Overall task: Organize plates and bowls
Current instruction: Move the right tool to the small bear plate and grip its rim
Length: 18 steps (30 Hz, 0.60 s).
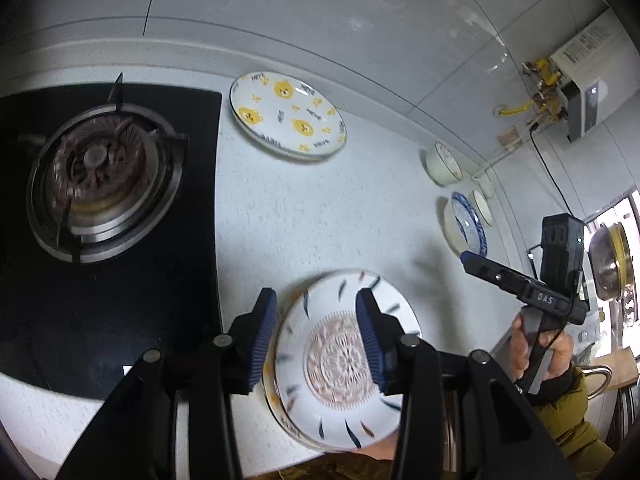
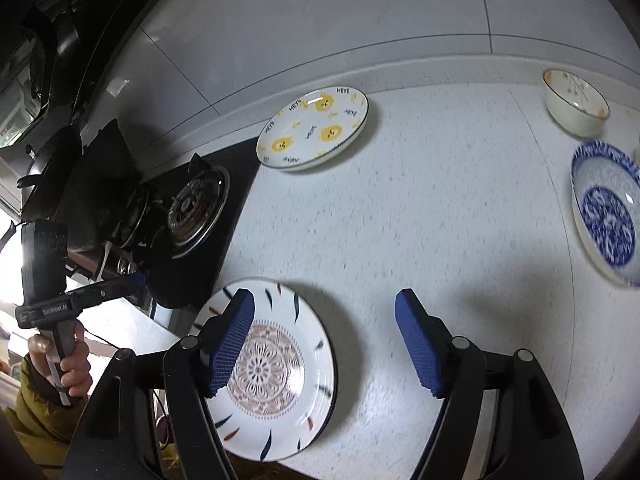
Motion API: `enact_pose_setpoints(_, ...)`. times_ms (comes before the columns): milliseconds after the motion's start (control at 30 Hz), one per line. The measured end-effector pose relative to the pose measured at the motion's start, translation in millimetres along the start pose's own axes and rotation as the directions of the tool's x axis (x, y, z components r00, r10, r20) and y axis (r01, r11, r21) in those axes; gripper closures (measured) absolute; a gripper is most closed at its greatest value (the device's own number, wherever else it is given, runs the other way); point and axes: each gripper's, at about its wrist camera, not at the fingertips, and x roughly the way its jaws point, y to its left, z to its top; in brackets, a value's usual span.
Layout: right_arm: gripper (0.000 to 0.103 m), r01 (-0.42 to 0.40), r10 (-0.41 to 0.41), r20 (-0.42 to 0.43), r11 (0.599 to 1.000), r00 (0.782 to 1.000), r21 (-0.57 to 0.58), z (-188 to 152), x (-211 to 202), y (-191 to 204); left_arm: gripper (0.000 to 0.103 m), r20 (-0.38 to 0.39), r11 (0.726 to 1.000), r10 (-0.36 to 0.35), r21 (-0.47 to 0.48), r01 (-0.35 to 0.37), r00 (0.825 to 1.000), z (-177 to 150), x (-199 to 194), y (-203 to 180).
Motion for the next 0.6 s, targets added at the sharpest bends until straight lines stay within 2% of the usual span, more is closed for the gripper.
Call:
enact_pose_setpoints(133,0.033,-0.021,0.021,-0.01,1.0,1.0,-0.015,35.0,14.4,-6.7,0.063,0.013,0.999,0.037,-0.041,-0.036,0.999,49.4,15.9,5.4)
enact_pose_setpoints(233,0.027,-0.048,0.047,-0.023,0.999,0.999,-0.026,63.5,32.1,-13.0,0.063,0.011,0.997,0.072,-0.032,-0.071,0.997,92.2,33.8,8.1)
enact_pose_setpoints(267,0.025,-0.068,0.067,-0.029,0.997,0.997,-0.023,72.9,39.9,-16.4,0.062,0.01,0.995,0.087,-0.047,-0.086,0.996,105.6,40.9,12.2)
enact_pose_setpoints(300,0.025,-0.086,0.086,-0.036,0.996,0.996,-0.015,81.2,46.7,-19.8,0.054,0.005,0.993,0.092,-0.069,-0.092,0.996,119.7,48.8,17.4)
enact_pose_setpoints(333,0.025,-0.108,0.107,-0.044,0.994,0.993,-0.009,89.4,54.6,-23.3,0.042,-0.003,0.993,0.089,-0.08,-0.089,0.996,131.0,56.3,21.8)
enact_pose_setpoints(367,0.024,-0.128,0.128,-0.054,0.992,0.99,-0.003,96.8,63.5,-26.8,0.037,-0.008,0.99,0.101,-0.096,-0.101,0.995,141.2,63.2,26.8)
enact_pose_setpoints(433,0.018,-0.149,0.15,-0.068,0.989,0.986,0.014,110.9,80.6,-34.4,0.036,-0.033,0.981,0.135,-0.135,-0.138,0.99,160.5,80.0,39.1)
enact_pose_setpoints(600,0.018,-0.182,0.187,-0.089,0.982,0.978,0.058,138.9,123.9,-51.0,0.036,-0.078,0.961,0.193,-0.185,-0.204,0.978,192.3,120.4,64.0)
